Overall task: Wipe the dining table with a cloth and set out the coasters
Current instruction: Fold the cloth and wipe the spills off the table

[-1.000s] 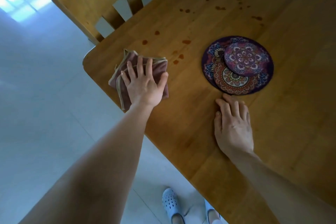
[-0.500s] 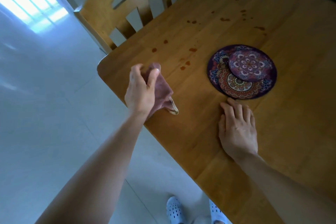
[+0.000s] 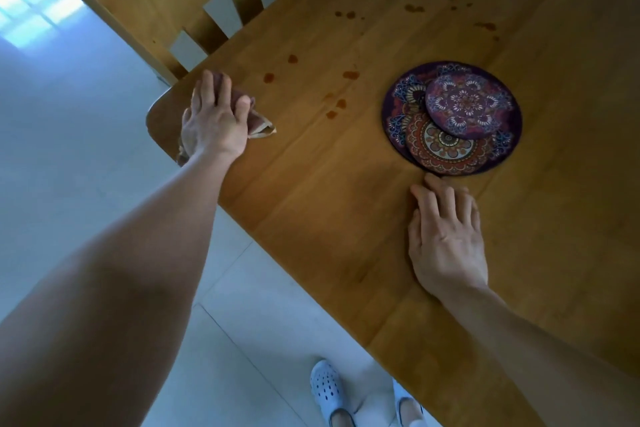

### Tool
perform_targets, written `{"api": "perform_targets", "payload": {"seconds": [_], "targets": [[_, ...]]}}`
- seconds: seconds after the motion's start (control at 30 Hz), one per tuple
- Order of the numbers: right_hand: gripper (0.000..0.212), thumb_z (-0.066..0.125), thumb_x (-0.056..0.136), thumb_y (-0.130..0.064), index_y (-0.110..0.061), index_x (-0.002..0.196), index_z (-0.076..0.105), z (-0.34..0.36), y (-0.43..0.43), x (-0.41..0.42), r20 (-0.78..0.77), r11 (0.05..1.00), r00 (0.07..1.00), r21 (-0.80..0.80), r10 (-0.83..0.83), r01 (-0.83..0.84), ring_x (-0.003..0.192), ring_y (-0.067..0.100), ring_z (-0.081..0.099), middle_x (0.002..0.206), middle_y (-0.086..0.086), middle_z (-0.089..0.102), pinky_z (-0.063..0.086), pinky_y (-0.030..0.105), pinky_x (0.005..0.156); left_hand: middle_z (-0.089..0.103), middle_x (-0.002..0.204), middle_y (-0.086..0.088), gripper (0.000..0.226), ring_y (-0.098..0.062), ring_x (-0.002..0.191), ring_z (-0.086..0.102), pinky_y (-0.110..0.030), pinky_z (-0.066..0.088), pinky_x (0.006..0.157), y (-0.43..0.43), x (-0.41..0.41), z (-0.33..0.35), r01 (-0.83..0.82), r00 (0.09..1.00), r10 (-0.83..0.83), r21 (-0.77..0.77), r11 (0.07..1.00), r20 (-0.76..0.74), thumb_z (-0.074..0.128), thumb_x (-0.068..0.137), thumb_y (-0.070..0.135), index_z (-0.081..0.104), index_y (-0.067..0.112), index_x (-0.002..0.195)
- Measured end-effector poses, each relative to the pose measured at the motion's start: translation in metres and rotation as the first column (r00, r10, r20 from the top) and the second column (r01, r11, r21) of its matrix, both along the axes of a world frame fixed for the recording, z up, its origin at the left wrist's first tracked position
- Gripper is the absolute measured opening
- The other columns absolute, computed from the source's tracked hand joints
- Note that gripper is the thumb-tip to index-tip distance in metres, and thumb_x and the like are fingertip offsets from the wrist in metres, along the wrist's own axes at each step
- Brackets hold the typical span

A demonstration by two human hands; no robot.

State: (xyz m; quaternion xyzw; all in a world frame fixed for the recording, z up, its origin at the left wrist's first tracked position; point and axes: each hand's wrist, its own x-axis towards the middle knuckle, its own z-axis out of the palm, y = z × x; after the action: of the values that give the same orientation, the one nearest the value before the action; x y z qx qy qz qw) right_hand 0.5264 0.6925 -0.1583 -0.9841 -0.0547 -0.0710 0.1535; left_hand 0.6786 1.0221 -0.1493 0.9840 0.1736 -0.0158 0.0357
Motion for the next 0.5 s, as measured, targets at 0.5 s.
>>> {"api": "perform_targets", "payload": {"seconds": [0.5], "targets": [[0.041, 0.034, 0.095, -0.02, -0.007, 0.13, 0.05, 0.002, 0.002, 0.001, -0.001, 1.0, 1.0, 0.008, -0.002, 0.002, 0.125, 0.033, 0.036, 0.139, 0.014, 0.047, 0.031, 0.052, 0.11, 0.02, 0.163, 0.001, 0.058, -0.019, 0.148, 0.022, -0.041, 0.029, 0.116, -0.174, -0.156, 0.002, 0.407, 0.912, -0.393, -0.127, 0.905, 0.12, 0.028, 0.102, 0.051, 0.033, 0.023, 0.152]]}}
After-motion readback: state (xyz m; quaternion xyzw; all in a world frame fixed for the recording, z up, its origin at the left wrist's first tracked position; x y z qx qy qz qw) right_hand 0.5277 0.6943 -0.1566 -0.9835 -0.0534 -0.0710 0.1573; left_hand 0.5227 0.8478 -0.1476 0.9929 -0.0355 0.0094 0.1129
